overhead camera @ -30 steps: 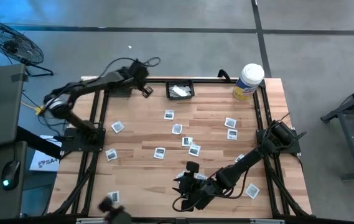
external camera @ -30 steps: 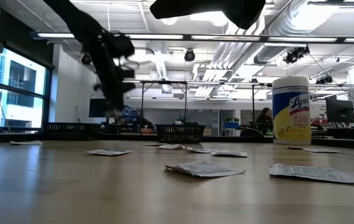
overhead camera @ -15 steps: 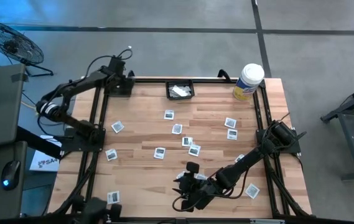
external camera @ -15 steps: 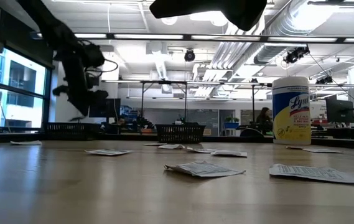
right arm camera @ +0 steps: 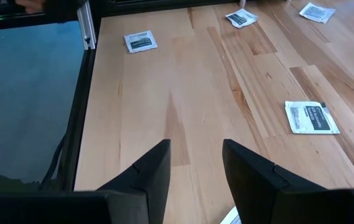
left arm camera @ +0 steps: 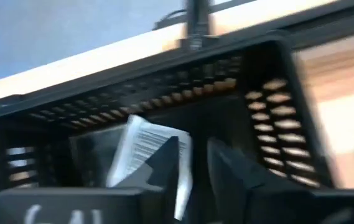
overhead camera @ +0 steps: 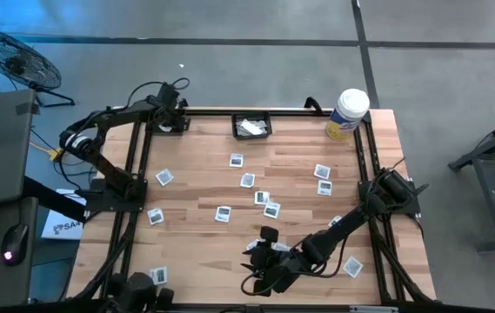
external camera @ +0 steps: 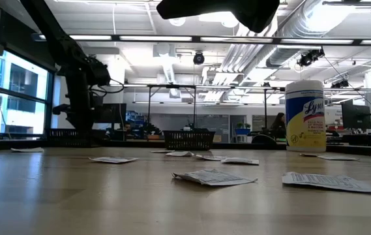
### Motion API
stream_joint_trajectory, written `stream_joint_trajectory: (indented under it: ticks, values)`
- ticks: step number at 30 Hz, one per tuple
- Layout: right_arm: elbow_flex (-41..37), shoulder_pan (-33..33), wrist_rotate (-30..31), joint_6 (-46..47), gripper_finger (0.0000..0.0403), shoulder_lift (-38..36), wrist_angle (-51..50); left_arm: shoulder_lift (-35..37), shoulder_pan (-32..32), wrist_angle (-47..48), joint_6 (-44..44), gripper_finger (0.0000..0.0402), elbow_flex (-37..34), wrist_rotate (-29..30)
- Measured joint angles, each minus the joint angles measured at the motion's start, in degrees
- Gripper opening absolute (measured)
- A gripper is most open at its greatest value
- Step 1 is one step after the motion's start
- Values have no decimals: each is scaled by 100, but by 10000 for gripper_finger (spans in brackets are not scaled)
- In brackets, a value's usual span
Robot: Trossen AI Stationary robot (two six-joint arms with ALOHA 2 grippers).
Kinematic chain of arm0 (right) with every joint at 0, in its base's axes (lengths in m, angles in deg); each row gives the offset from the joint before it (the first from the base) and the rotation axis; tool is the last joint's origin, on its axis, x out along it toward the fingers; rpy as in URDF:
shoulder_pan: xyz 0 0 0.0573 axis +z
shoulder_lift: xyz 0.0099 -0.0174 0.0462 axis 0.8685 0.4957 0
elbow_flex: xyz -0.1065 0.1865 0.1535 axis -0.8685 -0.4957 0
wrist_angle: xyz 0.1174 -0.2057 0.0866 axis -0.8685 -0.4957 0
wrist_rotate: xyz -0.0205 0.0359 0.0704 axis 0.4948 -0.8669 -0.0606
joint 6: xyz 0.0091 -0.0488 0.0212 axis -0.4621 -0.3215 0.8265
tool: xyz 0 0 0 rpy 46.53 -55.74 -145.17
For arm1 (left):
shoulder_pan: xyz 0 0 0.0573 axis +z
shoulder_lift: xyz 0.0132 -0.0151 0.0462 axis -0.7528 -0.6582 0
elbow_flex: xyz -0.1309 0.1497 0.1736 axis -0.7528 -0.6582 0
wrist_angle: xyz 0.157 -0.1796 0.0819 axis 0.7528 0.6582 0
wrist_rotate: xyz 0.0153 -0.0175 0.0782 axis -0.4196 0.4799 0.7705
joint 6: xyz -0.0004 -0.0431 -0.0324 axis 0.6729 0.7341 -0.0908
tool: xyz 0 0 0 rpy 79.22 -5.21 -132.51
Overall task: Pick & Place First Aid Supplies
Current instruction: Put the gray towelette pack into the left black bin
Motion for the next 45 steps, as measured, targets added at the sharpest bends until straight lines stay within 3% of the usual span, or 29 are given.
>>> stream_joint_trajectory:
  ticks: [7, 10, 14, 17, 20, 23, 28, 35, 45]
  values:
    - [-1, 0, -3, 0, 139, 0, 0, 952, -61, 802, -57, 127, 0, -792]
    - [-1, 0, -4, -30, 139, 0, 0, 1508, -535, 1342, -88, 128, 0, -977]
    - [-1, -29, -21, -22, 139, 0, 0, 2071, -1872, 1750, -32, 127, 1, -927]
    - [-1, -52, -116, 70, 139, 0, 57, 2317, -3078, 1868, 273, 126, -134, -533]
    - [-1, -52, -122, 149, 139, -4, 109, 2376, -4151, 2067, 905, 126, -491, -114]
    - [-1, -21, -123, 149, 139, -4, 133, 2378, -5077, 2183, 1713, 126, -915, -82]
    - [-1, -2, -125, 119, 139, -4, 132, 2376, -6072, 2337, 2891, 126, -1410, 272]
    - [0, -9, -115, 109, 139, -4, 131, 2378, -6188, 3152, 4005, 126, -1624, 1226]
    - [-1, 3, -127, 194, 139, -4, 131, 2409, -5703, 2714, 4257, 126, -2246, 854]
